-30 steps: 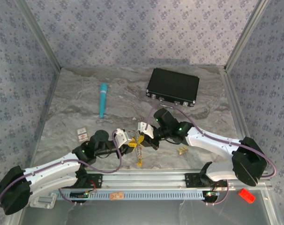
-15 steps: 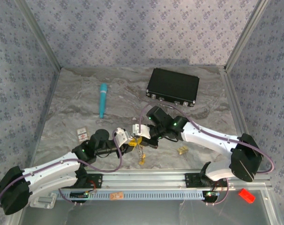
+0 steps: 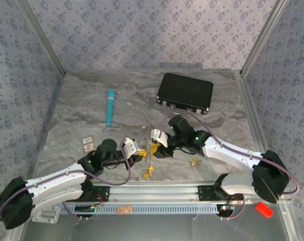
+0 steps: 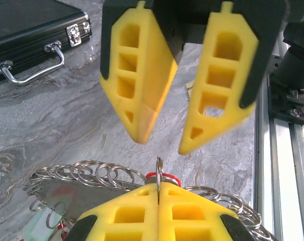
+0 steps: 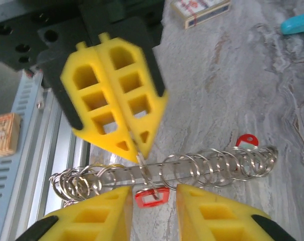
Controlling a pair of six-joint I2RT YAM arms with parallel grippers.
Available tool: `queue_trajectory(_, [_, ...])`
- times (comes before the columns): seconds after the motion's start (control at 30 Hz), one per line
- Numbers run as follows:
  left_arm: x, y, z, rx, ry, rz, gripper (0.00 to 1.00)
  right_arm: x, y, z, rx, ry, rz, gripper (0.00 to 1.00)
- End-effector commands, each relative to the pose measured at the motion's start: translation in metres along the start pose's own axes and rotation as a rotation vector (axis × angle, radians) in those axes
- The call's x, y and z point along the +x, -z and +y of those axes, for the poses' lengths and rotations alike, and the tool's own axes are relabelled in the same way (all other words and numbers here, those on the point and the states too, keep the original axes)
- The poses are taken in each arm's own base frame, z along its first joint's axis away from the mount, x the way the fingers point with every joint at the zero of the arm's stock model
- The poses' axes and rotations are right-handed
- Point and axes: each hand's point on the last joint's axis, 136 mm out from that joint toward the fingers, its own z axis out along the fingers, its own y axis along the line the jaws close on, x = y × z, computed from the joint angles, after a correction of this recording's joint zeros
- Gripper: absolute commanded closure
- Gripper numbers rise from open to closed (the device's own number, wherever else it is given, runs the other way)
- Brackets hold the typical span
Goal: Put the keys on the keyring
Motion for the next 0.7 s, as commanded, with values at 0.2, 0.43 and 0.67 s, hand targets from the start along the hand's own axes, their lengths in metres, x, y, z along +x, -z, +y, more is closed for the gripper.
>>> queue_trajectory(0.2, [-0.021, 0.003, -0.001, 0.003, -0.015, -0.125, 1.0, -0.014, -0.008, 0.005, -0.072, -0.039, -0.128, 0.68])
queue_trajectory(0.43, [-0.021, 0.004, -0.002, 0.003, -0.003, -0.141, 1.0, -0.011, -0.015, 0.003, -0.09, -0.054, -0.131, 0.8])
queue_trajectory(0.67, [-0.022, 0.005, 0.001, -0.015, 0.006, -0.144, 1.0, -0.014, -0.013, 0.005, -0.102, -0.04, -0.126, 1.0])
